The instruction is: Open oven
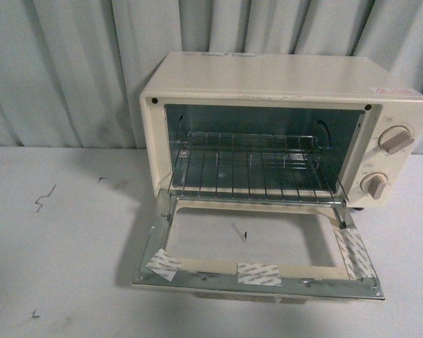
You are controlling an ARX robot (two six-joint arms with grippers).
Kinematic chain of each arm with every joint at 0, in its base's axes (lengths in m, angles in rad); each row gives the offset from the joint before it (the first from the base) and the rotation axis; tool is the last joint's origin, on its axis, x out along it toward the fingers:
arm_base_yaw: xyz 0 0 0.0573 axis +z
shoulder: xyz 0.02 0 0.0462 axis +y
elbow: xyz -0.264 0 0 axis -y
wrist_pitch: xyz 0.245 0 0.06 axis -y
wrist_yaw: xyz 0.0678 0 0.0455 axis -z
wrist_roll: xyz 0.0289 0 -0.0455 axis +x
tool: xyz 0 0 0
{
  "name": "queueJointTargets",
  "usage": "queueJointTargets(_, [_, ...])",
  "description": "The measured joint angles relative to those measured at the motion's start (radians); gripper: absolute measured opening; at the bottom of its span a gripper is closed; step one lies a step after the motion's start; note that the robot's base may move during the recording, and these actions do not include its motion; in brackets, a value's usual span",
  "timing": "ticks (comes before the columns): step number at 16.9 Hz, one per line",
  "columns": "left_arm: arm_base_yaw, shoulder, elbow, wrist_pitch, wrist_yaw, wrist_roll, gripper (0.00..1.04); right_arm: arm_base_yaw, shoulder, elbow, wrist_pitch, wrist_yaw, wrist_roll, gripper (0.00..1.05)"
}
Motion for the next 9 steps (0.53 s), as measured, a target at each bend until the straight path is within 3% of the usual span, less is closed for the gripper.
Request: queueJointTargets(9, [0.000,0.000,0.000,0.000,0.000,0.000,0.98,0.000,0.000,0.000,0.000,0.000,0.000,0.98])
